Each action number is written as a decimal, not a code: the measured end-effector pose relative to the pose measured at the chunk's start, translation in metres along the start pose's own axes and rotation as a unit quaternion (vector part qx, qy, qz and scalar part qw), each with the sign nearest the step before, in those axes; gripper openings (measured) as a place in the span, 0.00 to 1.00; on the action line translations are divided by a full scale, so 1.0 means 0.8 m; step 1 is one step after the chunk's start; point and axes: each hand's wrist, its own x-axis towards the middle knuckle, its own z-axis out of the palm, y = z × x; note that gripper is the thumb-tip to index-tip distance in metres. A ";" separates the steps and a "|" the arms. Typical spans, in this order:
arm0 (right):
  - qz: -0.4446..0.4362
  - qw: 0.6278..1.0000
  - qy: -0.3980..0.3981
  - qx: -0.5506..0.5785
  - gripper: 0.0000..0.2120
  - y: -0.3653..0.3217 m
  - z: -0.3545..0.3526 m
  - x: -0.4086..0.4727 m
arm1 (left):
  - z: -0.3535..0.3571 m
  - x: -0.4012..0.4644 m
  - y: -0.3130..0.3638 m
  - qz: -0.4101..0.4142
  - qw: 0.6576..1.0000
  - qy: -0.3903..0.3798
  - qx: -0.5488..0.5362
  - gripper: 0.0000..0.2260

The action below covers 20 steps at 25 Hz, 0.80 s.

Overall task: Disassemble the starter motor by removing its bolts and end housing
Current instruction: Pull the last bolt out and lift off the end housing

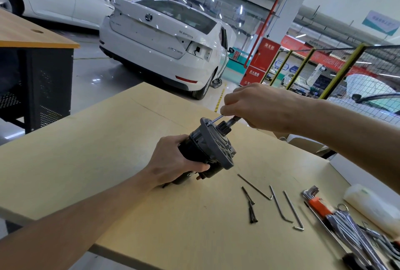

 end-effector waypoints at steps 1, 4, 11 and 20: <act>0.013 1.000 -0.005 -0.001 0.18 -0.001 -0.002 0.000 | 0.000 0.000 0.000 0.002 1.000 -0.001 0.001 0.26; 0.026 0.999 -0.014 0.021 0.10 -0.001 -0.011 0.001 | 0.000 0.001 0.000 0.001 1.000 0.005 0.001 0.25; -0.006 0.997 0.047 0.054 0.11 0.002 -0.007 -0.001 | 0.000 0.000 0.000 -0.001 1.000 0.006 0.000 0.24; -0.010 0.993 0.082 0.083 0.11 -0.008 -0.008 -0.001 | 0.001 0.001 0.001 0.006 1.000 0.002 0.013 0.24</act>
